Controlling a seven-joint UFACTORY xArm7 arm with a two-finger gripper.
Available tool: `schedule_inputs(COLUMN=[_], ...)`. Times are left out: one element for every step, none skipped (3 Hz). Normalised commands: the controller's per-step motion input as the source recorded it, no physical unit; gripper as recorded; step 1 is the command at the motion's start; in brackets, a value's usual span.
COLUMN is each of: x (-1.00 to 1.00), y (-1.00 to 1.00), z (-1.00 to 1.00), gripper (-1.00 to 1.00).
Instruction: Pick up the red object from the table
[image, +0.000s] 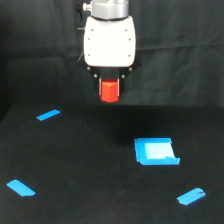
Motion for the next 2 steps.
schedule_inputs(x=[-0.04,-0.04], y=[-0.01,-0.02], z=[0.18,0.19], gripper=[-0.99,-0.99])
